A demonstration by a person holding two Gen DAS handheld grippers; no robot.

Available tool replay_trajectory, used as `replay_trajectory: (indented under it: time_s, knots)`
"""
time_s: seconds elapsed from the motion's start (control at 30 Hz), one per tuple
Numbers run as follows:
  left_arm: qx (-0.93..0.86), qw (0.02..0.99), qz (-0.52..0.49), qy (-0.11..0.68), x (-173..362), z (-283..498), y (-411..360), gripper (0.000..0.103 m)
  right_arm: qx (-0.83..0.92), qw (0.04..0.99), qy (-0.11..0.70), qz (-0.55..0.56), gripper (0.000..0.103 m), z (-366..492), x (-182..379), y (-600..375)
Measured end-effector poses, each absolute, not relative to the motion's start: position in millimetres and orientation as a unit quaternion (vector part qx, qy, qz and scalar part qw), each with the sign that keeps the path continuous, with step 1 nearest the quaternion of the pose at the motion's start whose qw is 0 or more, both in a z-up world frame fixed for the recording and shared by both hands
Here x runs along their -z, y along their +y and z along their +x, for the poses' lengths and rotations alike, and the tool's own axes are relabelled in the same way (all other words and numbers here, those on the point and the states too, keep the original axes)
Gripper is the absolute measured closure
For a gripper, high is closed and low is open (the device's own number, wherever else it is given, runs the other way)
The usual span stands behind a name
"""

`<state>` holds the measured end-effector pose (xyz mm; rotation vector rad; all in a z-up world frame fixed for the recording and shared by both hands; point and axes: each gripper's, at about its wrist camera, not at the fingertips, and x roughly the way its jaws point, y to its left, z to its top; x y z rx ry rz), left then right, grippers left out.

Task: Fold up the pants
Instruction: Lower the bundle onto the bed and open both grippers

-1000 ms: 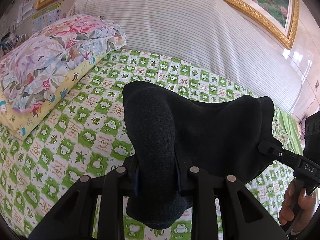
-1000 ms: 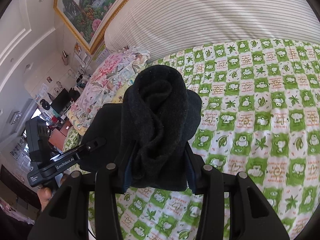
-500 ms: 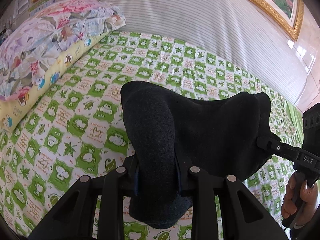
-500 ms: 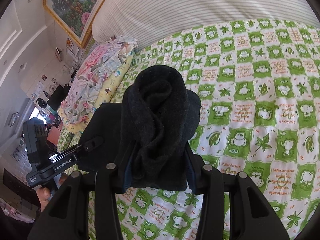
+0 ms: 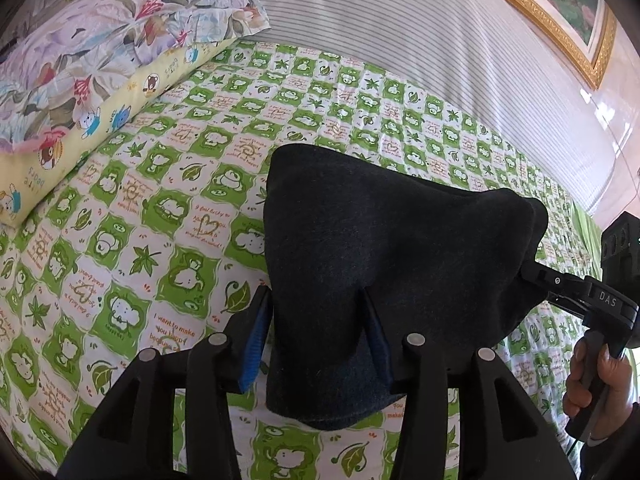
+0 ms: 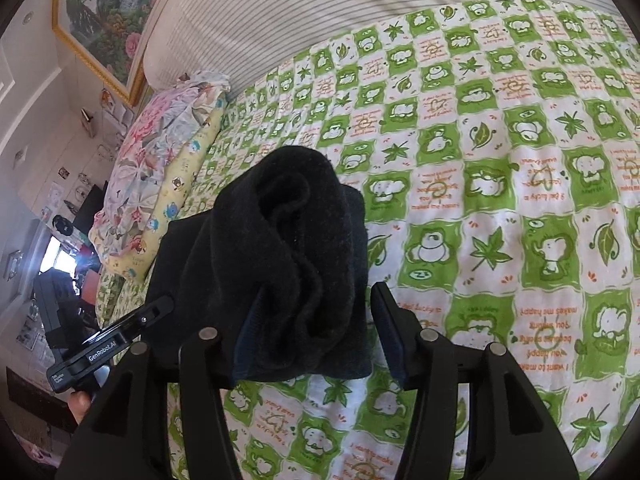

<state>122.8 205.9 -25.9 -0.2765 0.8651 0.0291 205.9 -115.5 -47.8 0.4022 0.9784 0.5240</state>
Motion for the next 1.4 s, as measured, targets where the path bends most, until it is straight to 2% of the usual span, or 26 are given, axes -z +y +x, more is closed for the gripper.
replay_trajectory:
  time_s: [0.23, 0.33, 0.5, 0.73, 0.9, 1.13, 1.33, 1.4]
  knots:
    - [-0.019, 0.897, -0.124, 0.423, 32.9, 126.6, 203.9, 0.048, -0.219, 0.853, 0.458, 0.124, 0.044, 208.2, 50.2, -109.0]
    - [-0.025, 0.898, -0.114, 0.425, 34.0, 128.3, 201.8, 0.045, -0.208, 0.86, 0.454, 0.102, 0.038, 209.5, 52.3, -107.1]
    - [-0.027, 0.898, -0.109, 0.425, 30.4, 127.5, 201.2, 0.045, -0.216, 0.857, 0.453, 0.119, 0.037, 209.9, 52.0, -112.2]
    - [-0.025, 0.901, -0.084, 0.426, 22.7, 116.9, 194.1, 0.037, -0.249, 0.855, 0.439, 0.115, 0.035, 193.4, 33.6, -105.0]
    - [-0.022, 0.903, -0.063, 0.424, 18.7, 106.9, 188.6, 0.034, -0.27, 0.857, 0.429, 0.091, 0.023, 180.4, 21.4, -95.4]
    - [-0.02, 0.905, -0.046, 0.423, 14.6, 94.4, 188.4, 0.03, -0.293, 0.854, 0.428, 0.039, 0.021, 166.7, 12.5, -85.4]
    - [-0.032, 0.91, -0.012, 0.413, 11.2, 85.3, 181.3, 0.028, -0.307, 0.855, 0.419, 0.012, 0.016, 156.0, 8.5, -87.0]
    - [-0.038, 0.912, 0.0, 0.408, 10.0, 82.4, 177.5, 0.025, -0.312, 0.855, 0.414, 0.005, 0.014, 151.5, 7.5, -85.9]
